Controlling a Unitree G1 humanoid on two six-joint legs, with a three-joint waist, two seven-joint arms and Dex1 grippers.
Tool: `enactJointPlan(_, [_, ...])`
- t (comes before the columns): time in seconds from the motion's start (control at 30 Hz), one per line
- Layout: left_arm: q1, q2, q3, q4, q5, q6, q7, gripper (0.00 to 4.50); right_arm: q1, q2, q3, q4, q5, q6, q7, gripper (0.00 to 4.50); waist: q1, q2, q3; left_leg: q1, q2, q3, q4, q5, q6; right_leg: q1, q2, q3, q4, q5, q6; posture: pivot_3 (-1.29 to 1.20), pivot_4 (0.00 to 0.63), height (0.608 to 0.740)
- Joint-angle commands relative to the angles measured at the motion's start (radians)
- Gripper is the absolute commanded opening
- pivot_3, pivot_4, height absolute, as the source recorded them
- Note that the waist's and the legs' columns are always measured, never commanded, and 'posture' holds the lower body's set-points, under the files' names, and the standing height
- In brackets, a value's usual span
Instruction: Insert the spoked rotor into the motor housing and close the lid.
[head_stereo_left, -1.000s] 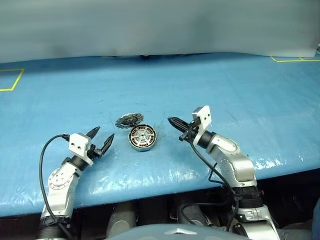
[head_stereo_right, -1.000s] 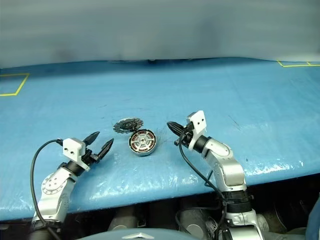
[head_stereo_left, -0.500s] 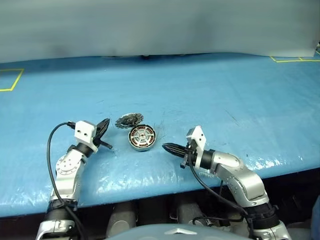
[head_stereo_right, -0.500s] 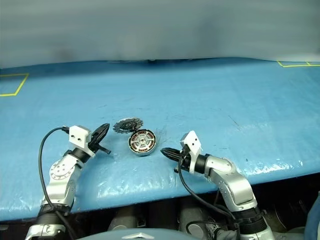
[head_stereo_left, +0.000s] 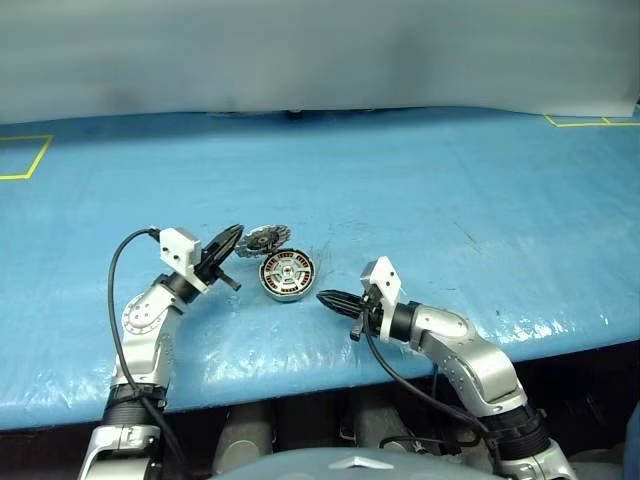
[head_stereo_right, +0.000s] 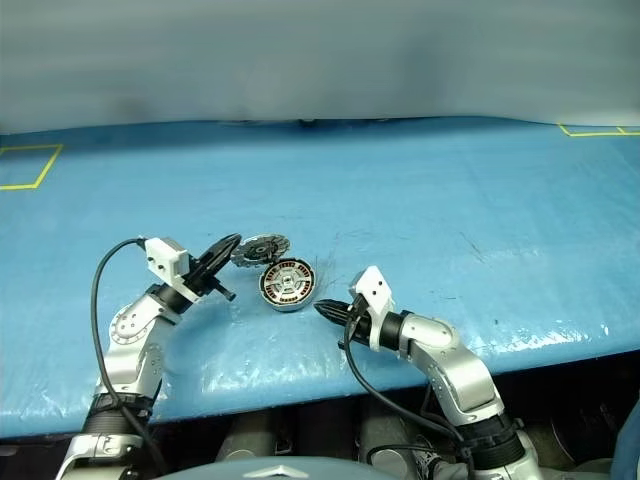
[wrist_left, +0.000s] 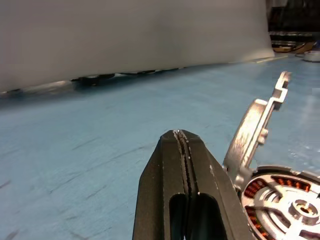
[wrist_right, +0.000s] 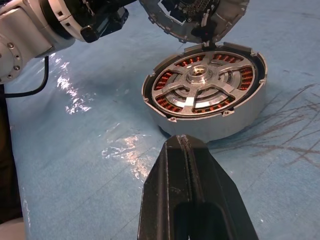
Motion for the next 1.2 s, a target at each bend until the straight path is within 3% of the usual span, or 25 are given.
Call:
enactJointPlan(0.03, [-0.011,-0.008,-0.021,-0.051,-0.021,0.017,-0.031,0.02,-0.004,0.0,-0.004,-0.021,0.0,-0.025,-0.005,0.0,-0.002,0.0,0.0,0.0,0.0,0.0,0.0,0.0,0.0,0.0,0.0,0.0,0.0,0.0,0.0,0.0,0.15,0.74])
enactJointPlan(0.6, [0.018,-0.018,-0.042,-0.059,-0.019,0.055,-0.056,0.02,0.007,-0.002,-0.02,-0.025,-0.004,-0.037,-0.034,0.0,0.0,0.0,0.0,0.0,0.0,0.0,0.0,0.0,0.0,0.0,0.001,0.0,0.0,0.0,0.0,0.0,0.15,0.74])
enactJointPlan(1.2, [0.057,0.04,-0.109,-0.054,0.036,0.166,-0.101,0.02,0.011,-0.003,-0.04,-0.03,-0.004,-0.053,-0.064,0.0,-0.001,0.0,0.0,0.001,0.0,-0.001,0.0,0.0,0.0,0.001,0.0,0.0,0.0,0.0,0.0,0.0,0.15,0.74])
